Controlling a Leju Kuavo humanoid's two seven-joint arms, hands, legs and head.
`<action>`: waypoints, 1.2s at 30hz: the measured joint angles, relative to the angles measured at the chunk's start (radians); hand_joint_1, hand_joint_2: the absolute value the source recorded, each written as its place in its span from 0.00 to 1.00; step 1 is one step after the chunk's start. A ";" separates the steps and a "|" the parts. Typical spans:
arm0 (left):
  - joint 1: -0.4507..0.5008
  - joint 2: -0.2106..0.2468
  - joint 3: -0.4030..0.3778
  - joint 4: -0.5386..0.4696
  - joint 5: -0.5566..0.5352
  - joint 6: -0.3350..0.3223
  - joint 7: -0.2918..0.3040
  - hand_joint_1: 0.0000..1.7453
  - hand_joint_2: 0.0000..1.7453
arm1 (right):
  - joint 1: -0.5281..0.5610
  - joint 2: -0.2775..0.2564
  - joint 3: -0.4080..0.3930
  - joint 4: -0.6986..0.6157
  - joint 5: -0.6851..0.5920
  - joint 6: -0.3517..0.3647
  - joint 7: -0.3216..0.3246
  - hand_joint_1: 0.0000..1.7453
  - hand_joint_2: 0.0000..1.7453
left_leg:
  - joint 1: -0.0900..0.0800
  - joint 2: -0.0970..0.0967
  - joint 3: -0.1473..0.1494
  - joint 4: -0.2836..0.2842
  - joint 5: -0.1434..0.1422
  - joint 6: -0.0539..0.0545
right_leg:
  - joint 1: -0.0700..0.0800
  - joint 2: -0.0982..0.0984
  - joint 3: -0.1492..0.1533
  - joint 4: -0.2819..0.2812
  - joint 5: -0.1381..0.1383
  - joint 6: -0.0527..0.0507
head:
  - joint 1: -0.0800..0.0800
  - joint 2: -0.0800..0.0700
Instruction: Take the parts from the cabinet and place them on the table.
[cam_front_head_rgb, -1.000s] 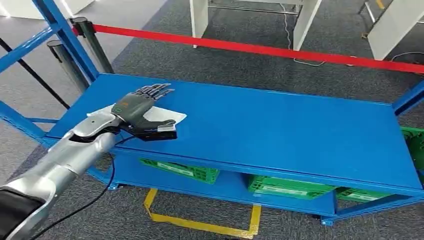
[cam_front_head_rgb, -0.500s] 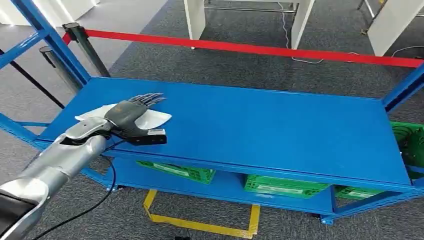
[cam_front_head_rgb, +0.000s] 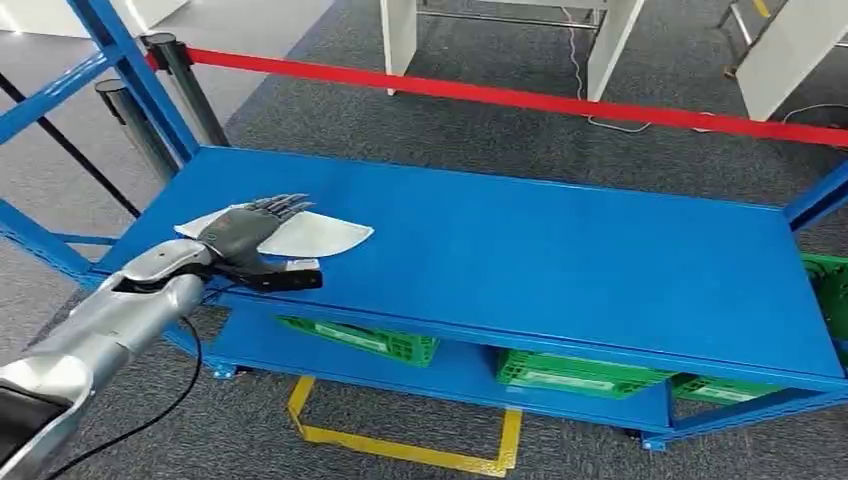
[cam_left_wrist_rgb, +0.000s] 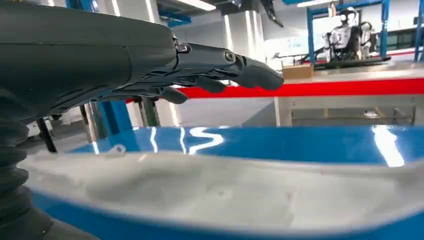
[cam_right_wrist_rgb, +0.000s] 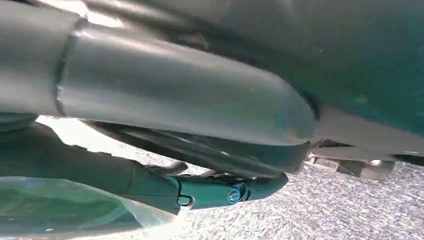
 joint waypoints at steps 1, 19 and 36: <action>0.003 0.001 0.000 0.007 0.000 0.002 0.003 0.00 1.00 | 0.000 0.000 0.000 0.000 0.001 -0.001 0.001 0.00 0.00 | 0.000 0.000 0.000 0.001 0.000 0.000 | 0.000 0.000 0.018 -0.042 0.035 0.000 | 0.000 0.000; 0.005 0.034 -0.050 0.109 -0.244 0.219 0.176 0.00 1.00 | 0.004 -0.004 0.008 0.002 0.018 -0.019 0.014 0.00 0.00 | -0.002 -0.002 -0.016 0.051 0.009 -0.029 | -0.003 0.002 0.155 -0.291 0.125 -0.044 | -0.008 0.000; -0.009 0.017 -0.085 0.161 -0.347 0.322 0.306 0.00 1.00 | 0.002 -0.004 0.008 0.004 0.022 -0.024 0.015 0.00 0.00 | -0.008 -0.003 -0.001 0.014 -0.007 -0.013 | -0.001 0.000 0.159 -0.292 0.116 -0.012 | -0.004 0.000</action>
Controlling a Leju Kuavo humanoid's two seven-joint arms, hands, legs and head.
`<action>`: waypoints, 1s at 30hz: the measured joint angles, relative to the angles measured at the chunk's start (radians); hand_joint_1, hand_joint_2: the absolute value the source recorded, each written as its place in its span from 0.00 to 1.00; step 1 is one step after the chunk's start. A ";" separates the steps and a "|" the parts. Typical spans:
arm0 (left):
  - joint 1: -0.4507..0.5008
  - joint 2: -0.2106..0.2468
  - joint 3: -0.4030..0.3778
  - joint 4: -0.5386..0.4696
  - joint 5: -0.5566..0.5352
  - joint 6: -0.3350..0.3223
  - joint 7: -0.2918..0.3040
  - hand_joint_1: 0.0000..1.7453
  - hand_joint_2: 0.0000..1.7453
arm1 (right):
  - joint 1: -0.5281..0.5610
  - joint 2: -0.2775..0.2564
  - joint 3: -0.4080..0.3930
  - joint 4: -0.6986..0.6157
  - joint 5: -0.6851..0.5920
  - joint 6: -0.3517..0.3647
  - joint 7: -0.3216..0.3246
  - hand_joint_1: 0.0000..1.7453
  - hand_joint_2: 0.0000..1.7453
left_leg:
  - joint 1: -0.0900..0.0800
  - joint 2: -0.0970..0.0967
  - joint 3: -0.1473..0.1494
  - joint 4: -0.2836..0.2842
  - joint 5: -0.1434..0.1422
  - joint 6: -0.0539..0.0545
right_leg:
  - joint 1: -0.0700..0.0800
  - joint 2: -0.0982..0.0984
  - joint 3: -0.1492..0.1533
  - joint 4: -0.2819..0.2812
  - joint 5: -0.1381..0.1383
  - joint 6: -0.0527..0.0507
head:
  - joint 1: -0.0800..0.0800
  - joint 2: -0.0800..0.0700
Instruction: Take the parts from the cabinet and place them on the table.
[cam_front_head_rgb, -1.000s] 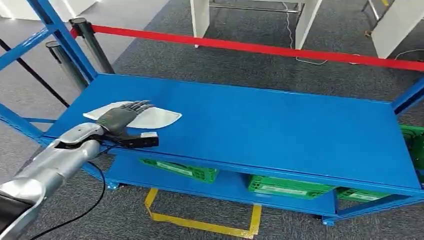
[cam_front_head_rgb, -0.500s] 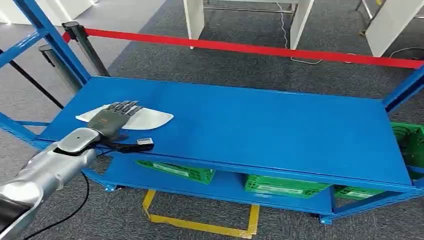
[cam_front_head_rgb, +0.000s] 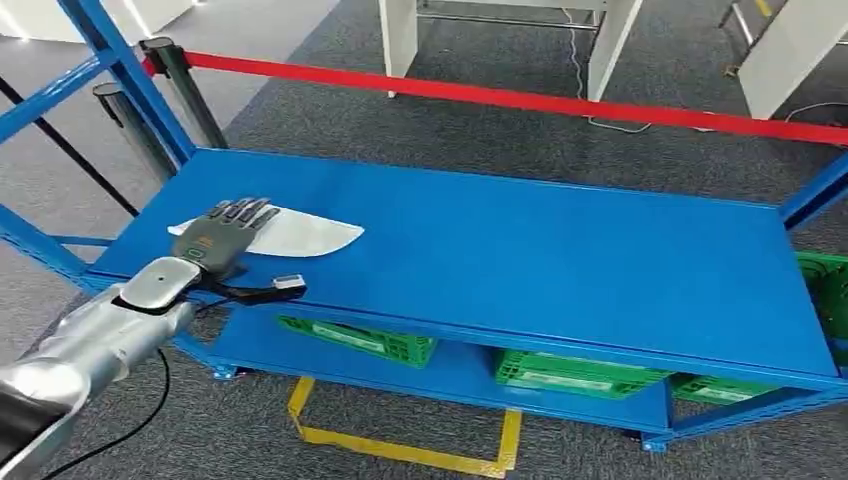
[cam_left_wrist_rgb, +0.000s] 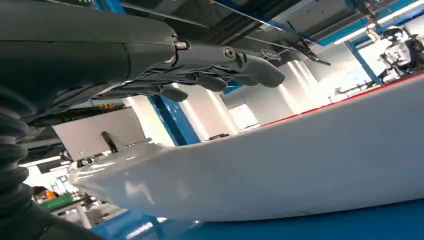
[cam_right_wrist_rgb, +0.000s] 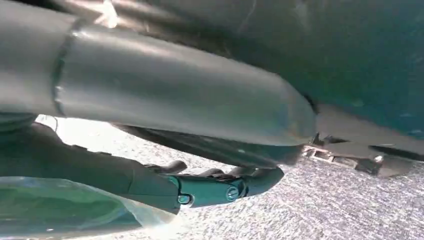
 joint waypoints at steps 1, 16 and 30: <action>0.000 0.000 0.000 0.002 0.000 0.000 0.001 0.00 1.00 | 0.001 0.000 0.000 0.000 0.000 0.000 0.000 0.00 0.00 | 0.000 0.000 0.000 -0.003 0.003 -0.005 | 0.000 0.001 -0.003 0.003 0.000 -0.004 | 0.000 0.000; -0.012 -0.011 -0.004 0.021 -0.042 -0.024 0.031 1.00 1.00 | 0.000 0.000 0.000 0.000 -0.003 -0.006 0.000 0.00 0.00 | 0.005 0.002 0.002 0.000 -0.004 -0.017 | 0.002 0.002 0.001 0.000 0.001 -0.017 | -0.004 0.000; -0.017 -0.026 -0.002 0.027 -0.070 -0.029 0.034 1.00 1.00 | -0.001 0.000 0.000 0.000 -0.005 -0.012 0.000 0.00 0.00 | 0.003 0.001 0.014 -0.012 -0.004 0.007 | 0.001 -0.001 -0.005 0.008 -0.005 -0.002 | -0.002 0.000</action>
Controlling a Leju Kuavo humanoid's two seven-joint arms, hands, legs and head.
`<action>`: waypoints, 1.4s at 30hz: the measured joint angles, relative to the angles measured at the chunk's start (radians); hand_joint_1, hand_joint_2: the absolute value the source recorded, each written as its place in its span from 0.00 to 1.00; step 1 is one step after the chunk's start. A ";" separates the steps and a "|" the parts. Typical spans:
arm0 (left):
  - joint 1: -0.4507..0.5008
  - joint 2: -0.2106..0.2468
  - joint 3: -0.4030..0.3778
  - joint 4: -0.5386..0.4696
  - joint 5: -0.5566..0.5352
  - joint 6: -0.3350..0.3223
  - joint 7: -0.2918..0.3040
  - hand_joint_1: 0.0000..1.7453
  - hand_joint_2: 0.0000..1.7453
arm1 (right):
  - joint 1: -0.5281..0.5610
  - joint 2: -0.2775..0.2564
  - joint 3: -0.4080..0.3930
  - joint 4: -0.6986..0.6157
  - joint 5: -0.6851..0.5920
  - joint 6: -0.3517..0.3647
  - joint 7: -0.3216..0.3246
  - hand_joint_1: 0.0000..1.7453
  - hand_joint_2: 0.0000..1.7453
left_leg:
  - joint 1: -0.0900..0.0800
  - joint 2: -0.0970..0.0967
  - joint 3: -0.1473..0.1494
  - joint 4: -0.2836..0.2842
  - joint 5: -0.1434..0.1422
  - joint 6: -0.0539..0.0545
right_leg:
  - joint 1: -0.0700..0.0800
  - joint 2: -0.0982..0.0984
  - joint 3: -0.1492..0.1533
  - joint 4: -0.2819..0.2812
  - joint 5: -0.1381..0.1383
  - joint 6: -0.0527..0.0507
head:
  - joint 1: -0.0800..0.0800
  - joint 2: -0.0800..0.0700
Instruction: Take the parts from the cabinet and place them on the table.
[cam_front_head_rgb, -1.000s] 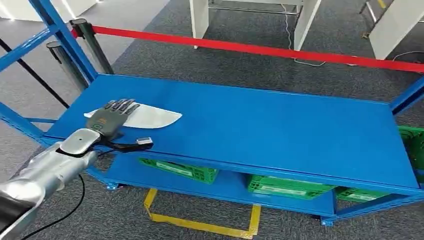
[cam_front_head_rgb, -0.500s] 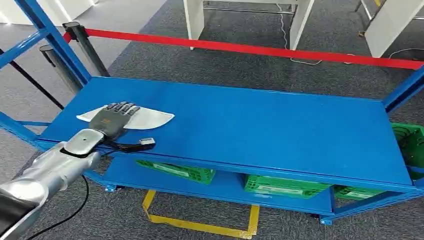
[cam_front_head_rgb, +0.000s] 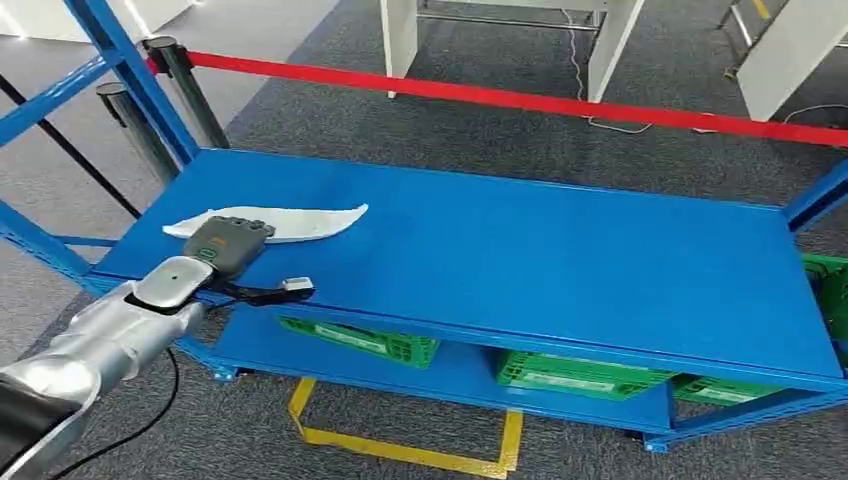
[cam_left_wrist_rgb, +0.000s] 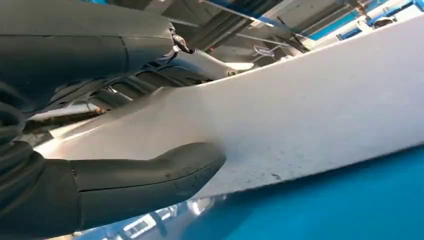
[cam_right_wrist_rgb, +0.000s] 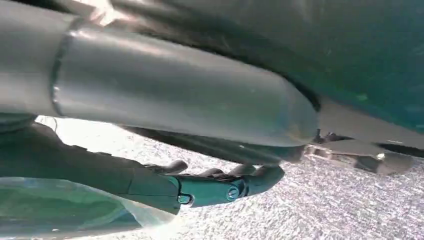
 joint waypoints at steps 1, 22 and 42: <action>-0.003 0.000 0.001 0.000 -0.002 0.000 0.000 1.00 1.00 | 0.000 0.000 0.000 0.000 0.000 0.000 -0.001 0.00 0.00 | -0.002 0.000 -0.007 0.010 -0.001 -0.005 | 0.001 0.002 0.005 -0.014 0.008 -0.002 | 0.000 0.000; 0.132 -0.094 0.355 -0.186 0.346 0.253 -0.407 1.00 1.00 | 0.006 0.002 -0.001 0.000 -0.001 -0.048 0.004 0.00 0.00 | 0.004 0.001 -0.007 -0.003 0.008 0.009 | -0.003 0.002 -0.034 0.069 -0.055 0.007 | 0.000 0.000; 0.601 -0.272 0.360 -1.014 1.135 -0.148 -0.538 1.00 1.00 | 0.010 0.026 -0.025 0.000 -0.030 -0.078 0.039 0.00 0.00 | 0.005 0.001 -0.112 0.292 -0.142 -0.035 | -0.005 -0.001 0.010 -0.014 0.015 -0.027 | -0.006 0.000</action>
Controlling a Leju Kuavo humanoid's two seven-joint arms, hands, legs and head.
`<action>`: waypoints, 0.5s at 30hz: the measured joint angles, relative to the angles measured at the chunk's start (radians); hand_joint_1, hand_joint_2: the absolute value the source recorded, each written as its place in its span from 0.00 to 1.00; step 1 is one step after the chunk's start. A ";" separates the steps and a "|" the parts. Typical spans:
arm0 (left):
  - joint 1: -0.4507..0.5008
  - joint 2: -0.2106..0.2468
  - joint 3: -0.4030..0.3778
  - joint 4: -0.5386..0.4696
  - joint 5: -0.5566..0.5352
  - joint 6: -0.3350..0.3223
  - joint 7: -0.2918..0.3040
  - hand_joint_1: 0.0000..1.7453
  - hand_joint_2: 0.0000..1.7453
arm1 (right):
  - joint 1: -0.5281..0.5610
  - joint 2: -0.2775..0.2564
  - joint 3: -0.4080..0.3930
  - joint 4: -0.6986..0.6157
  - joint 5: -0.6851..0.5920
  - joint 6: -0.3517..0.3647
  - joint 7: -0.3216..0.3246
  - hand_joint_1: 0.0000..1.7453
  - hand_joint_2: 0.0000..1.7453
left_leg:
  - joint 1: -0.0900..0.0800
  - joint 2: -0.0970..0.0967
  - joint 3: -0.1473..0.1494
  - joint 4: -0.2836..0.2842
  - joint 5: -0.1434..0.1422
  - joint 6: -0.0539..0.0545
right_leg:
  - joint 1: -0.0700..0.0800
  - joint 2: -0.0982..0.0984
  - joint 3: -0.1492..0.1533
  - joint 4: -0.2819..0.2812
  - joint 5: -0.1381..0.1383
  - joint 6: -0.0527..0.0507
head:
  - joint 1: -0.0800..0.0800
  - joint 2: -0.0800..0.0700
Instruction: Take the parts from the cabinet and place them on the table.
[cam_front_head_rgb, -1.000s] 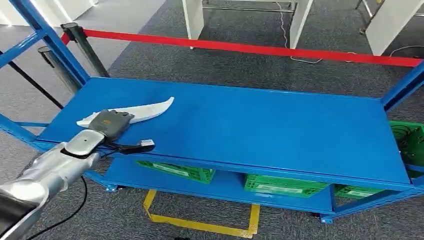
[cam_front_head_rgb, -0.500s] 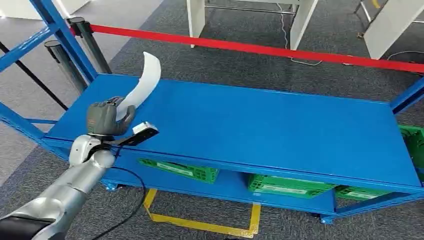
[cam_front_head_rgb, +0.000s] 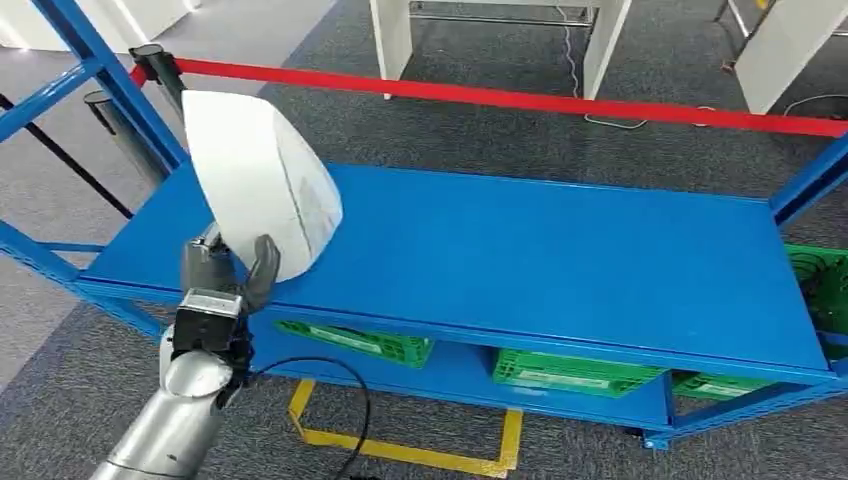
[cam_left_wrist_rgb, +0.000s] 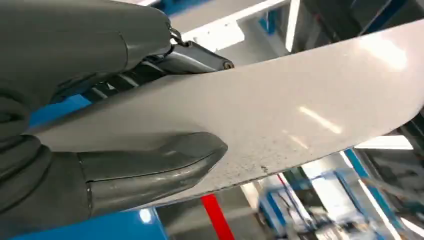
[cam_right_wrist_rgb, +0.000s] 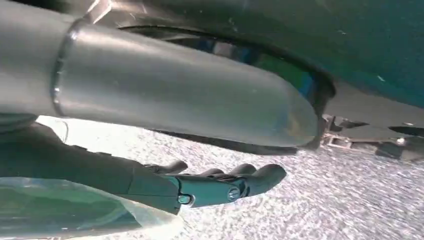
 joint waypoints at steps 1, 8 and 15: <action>0.009 -0.007 -0.024 -0.016 0.029 -0.039 0.000 1.00 1.00 | -0.002 0.000 -0.012 0.000 -0.017 0.008 -0.002 0.00 0.00 | 0.000 0.000 0.035 -0.064 0.037 0.003 | 0.000 0.000 0.000 0.001 0.001 0.001 | 0.000 0.000; 0.018 -0.038 -0.132 -0.054 0.073 -0.072 -0.002 1.00 1.00 | -0.023 0.000 -0.052 0.000 -0.035 0.027 0.009 0.00 0.00 | -0.008 0.000 0.138 -0.285 0.121 0.037 | 0.002 0.000 -0.013 0.000 0.021 0.038 | 0.001 0.000; 0.020 -0.049 -0.191 -0.058 0.173 -0.189 -0.001 1.00 1.00 | -0.071 -0.031 -0.092 -0.005 -0.086 0.051 0.111 0.00 0.00 | -0.006 0.008 0.070 -0.294 0.184 0.059 | 0.000 -0.001 -0.089 0.279 -0.175 0.052 | 0.005 0.000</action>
